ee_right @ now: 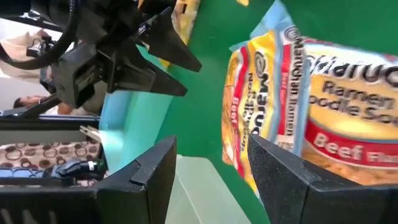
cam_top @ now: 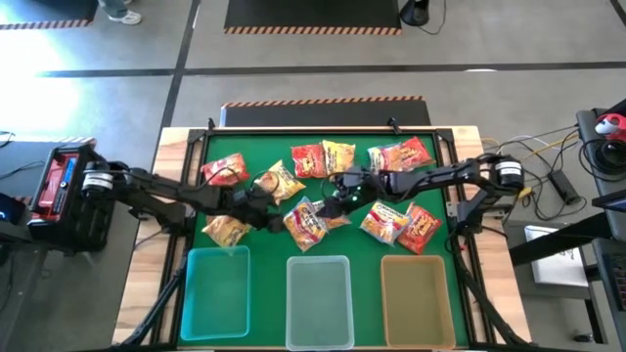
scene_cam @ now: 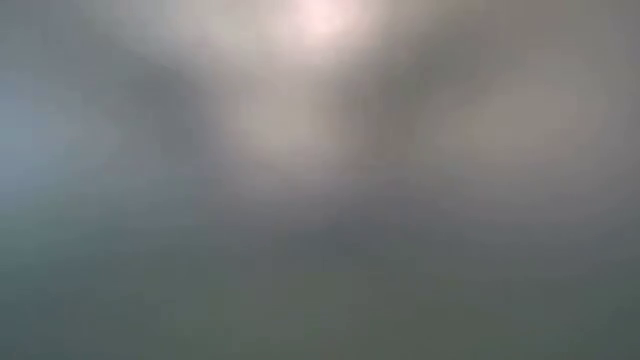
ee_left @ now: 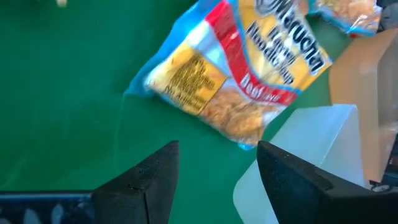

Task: Sort Maruchan noodles
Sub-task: Put the blue noodle pack into the blue bin

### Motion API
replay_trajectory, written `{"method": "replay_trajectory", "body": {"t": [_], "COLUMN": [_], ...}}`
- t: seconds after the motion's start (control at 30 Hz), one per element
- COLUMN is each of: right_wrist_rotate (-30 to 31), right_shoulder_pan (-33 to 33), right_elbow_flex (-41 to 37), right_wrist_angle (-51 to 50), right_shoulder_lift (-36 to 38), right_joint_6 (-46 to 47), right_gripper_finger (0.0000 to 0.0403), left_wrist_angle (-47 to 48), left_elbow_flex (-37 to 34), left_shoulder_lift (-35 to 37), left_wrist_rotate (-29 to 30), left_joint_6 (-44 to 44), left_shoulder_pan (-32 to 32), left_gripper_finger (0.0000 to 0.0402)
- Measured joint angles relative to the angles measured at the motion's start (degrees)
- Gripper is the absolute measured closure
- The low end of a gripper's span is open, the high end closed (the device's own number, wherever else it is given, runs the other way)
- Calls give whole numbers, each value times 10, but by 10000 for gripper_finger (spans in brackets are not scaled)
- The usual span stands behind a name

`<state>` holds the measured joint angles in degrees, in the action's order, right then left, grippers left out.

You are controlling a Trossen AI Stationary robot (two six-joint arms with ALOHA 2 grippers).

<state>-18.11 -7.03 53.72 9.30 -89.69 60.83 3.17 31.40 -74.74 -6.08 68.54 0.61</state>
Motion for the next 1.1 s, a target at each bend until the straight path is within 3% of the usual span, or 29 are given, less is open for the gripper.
{"method": "replay_trajectory", "body": {"t": [0.4, 0.73, 1.1], "right_wrist_rotate": [3, 47, 63], "right_shoulder_pan": [19, 18, 36], "right_elbow_flex": [38, 42, 41], "right_wrist_angle": [-78, -111, -106], "right_shoulder_lift": [-66, -64, -77], "right_joint_6": [1, -23, -24], "right_gripper_finger": [216, 216, 216], "left_wrist_angle": [-5, -49, -49], "left_elbow_flex": [-1, 20, 95], "left_shoulder_lift": [-12, -93, -179], "left_wrist_rotate": [24, 26, 15], "left_joint_6": [5, 10, -25], "left_shoulder_pan": [-10, -10, -10], "left_gripper_finger": [203, 207, 216]}}
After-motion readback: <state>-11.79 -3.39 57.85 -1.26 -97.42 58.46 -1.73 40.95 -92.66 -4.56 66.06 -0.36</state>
